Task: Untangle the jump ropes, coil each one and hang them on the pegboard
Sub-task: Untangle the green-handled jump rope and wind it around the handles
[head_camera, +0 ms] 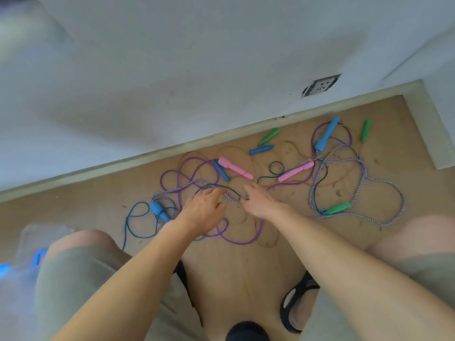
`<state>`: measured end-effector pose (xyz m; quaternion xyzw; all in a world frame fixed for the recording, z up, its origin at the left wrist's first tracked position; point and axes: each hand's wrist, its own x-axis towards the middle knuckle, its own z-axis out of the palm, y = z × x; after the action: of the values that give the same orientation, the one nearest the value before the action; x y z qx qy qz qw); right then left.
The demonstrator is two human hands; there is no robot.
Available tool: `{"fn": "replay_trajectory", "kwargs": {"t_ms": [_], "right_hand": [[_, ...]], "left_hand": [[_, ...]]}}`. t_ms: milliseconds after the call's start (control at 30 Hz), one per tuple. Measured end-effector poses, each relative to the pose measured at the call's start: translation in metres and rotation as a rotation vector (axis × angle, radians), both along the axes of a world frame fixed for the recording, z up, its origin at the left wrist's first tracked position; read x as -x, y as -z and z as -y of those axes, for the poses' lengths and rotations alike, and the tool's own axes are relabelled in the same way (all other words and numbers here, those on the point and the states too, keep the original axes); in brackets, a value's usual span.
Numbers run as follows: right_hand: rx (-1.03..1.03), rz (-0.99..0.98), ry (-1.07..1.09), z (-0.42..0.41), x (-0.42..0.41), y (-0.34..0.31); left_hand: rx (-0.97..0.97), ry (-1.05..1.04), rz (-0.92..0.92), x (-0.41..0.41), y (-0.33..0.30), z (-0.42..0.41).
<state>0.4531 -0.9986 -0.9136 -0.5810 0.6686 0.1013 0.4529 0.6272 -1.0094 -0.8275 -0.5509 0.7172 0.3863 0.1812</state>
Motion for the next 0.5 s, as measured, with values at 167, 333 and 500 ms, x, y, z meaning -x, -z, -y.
{"fn": "replay_trajectory", "kwargs": {"t_ms": [167,333,500], "right_hand": [[-0.064,-0.055,-0.112,-0.009,0.008,0.039],[-0.038,-0.074,-0.155,-0.01,0.007,0.055],[-0.131,-0.133,-0.144,-0.01,0.018,0.075]], "left_hand": [[-0.039,-0.056,-0.036,-0.009,0.032,-0.015],[-0.054,-0.118,-0.082,-0.013,0.037,-0.032],[-0.062,-0.167,-0.148,-0.005,0.038,-0.033]]}}
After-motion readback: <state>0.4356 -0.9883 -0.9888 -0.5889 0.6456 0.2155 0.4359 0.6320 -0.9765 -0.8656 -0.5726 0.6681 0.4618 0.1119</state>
